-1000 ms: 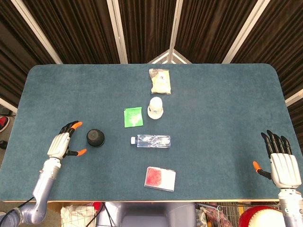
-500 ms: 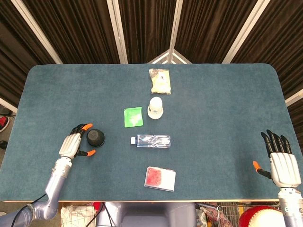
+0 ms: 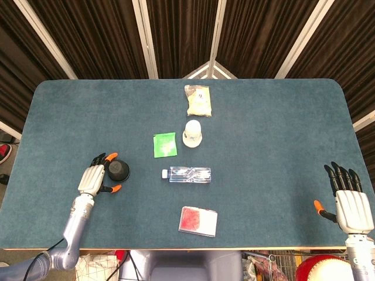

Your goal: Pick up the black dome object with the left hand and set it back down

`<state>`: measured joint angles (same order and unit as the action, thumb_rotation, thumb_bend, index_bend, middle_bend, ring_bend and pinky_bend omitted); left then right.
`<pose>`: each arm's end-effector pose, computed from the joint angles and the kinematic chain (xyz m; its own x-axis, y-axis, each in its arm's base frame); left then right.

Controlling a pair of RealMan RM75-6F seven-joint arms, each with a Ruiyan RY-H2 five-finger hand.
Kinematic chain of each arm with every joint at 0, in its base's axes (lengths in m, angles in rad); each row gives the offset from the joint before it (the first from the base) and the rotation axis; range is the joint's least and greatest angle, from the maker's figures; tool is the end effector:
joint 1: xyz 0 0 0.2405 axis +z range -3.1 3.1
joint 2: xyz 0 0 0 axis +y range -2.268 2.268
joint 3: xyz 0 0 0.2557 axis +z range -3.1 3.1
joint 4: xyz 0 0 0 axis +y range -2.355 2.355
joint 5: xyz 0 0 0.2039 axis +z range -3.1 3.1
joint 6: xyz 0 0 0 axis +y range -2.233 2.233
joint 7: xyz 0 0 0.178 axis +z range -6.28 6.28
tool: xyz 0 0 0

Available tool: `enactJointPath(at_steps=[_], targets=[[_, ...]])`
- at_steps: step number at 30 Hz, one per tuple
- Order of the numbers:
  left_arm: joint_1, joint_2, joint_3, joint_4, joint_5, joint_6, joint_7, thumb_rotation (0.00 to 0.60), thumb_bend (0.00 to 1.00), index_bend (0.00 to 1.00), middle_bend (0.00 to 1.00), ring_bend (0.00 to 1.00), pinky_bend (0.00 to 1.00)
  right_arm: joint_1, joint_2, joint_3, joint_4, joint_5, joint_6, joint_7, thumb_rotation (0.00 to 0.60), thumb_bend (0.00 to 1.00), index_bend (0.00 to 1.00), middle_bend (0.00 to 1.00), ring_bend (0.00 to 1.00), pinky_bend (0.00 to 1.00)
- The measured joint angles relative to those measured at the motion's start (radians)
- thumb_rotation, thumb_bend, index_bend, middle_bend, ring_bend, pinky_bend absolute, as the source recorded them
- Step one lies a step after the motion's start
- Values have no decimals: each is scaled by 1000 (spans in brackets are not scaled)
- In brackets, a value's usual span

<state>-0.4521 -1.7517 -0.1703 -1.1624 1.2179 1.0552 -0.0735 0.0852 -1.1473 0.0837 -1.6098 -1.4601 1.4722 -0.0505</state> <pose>-0.2561 0.3300 -0.0499 0.0786 0.2717 0.9592 0.9969 -0.0112 -0.0785 -0.3102 -0.2212 0.1618 0.4115 0.0153 0.9113 -0.9112 0.0285 0.4110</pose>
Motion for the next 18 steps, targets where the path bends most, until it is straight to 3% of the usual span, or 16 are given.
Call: enactJointPath(at_steps=[8, 18], targets=[[-3, -16, -5, 0, 19, 26, -12, 600, 398, 161, 270, 0, 0, -2, -1, -4, -1, -5, 2, -2, 600, 285, 47, 24, 64, 11], [-2, -22, -8, 26, 3, 13, -7, 600, 437, 199, 330, 0, 0, 12, 5, 7, 0, 9, -20, 4, 600, 284, 47, 24, 64, 11]])
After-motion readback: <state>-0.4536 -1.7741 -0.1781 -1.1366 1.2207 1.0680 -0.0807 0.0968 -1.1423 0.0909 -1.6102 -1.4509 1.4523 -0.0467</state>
